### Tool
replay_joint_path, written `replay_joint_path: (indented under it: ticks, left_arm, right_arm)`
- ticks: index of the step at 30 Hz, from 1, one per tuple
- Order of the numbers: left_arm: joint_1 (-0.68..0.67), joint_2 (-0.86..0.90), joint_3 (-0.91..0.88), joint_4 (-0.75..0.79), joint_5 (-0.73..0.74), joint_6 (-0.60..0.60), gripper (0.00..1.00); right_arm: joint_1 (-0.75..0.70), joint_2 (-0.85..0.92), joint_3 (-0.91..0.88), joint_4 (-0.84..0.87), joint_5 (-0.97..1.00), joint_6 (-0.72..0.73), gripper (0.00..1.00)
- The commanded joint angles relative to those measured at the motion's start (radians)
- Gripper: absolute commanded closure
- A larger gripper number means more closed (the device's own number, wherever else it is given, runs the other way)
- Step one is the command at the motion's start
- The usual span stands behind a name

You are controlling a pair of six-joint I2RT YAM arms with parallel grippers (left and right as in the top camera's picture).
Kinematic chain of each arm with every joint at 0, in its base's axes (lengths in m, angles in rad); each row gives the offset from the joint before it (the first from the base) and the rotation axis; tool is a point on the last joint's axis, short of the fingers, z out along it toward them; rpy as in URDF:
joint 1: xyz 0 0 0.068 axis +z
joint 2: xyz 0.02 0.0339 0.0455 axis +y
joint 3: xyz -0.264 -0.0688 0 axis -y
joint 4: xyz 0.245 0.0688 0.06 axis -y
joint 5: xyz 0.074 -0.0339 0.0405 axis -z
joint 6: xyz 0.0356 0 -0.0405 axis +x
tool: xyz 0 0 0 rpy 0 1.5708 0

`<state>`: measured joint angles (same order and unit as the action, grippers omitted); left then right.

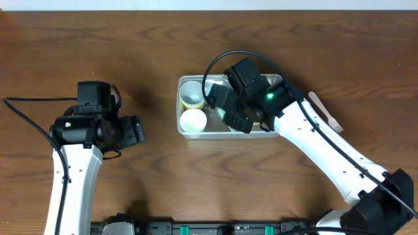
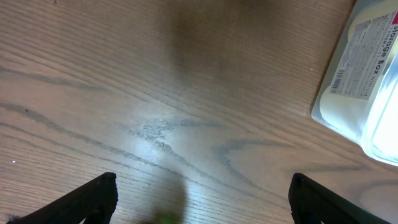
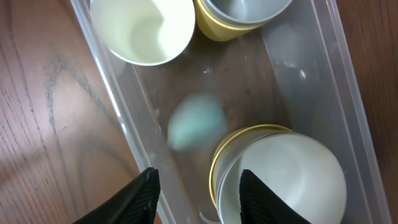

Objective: Pack container
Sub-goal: 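Carry the light blue spoon into the container and release it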

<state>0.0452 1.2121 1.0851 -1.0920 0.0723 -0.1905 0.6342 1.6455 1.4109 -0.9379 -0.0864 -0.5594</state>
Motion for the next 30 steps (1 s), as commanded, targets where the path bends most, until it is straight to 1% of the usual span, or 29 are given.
replay_joint_path:
  ticks: [1,12,17,19,21,24,25,26,28,30]
  left_arm:
    - [0.005,0.004,0.000,-0.002,-0.001,-0.013,0.12]
    - [0.005,0.004,0.000,-0.002,-0.001,-0.013,0.12]
    - [0.005,0.004,0.000,-0.002,-0.001,-0.013,0.12]
    - [0.005,0.004,0.000,-0.002,-0.001,-0.013,0.12]
    - [0.005,0.004,0.000,-0.002,-0.001,-0.013,0.12]
    - [0.005,0.004,0.000,-0.002,-0.001,-0.013,0.12]
    - [0.005,0.004,0.000,-0.002,-0.001,-0.013,0.12]
    - [0.005,0.004,0.000,-0.002,-0.001,-0.013,0.12]
    - [0.005,0.004,0.000,-0.002,-0.001,-0.013,0.12]
    - [0.005,0.004,0.000,-0.002,-0.001,-0.013,0.12]
  right_arm:
    - [0.010,0.004,0.000,-0.001,-0.004,-0.003,0.55]
    - [0.008,0.004,0.000,0.000,-0.004,-0.003,0.55]
    - [0.008,0.004,0.000,0.003,0.000,0.034,0.58]
    - [0.007,0.004,0.000,0.023,0.012,0.102,0.57]
    - [0.001,-0.003,0.002,0.057,0.058,0.229,0.53]
    - [-0.031,-0.025,0.018,0.074,0.195,0.411,0.46]
    - [-0.063,-0.039,0.038,0.064,0.259,0.478,0.43]
    - [-0.092,-0.048,0.055,0.054,0.284,0.505,0.41]
    - [-0.168,-0.067,0.095,0.034,0.292,0.531,0.33]
    - [-0.271,-0.079,0.143,0.012,0.288,0.529,0.30]
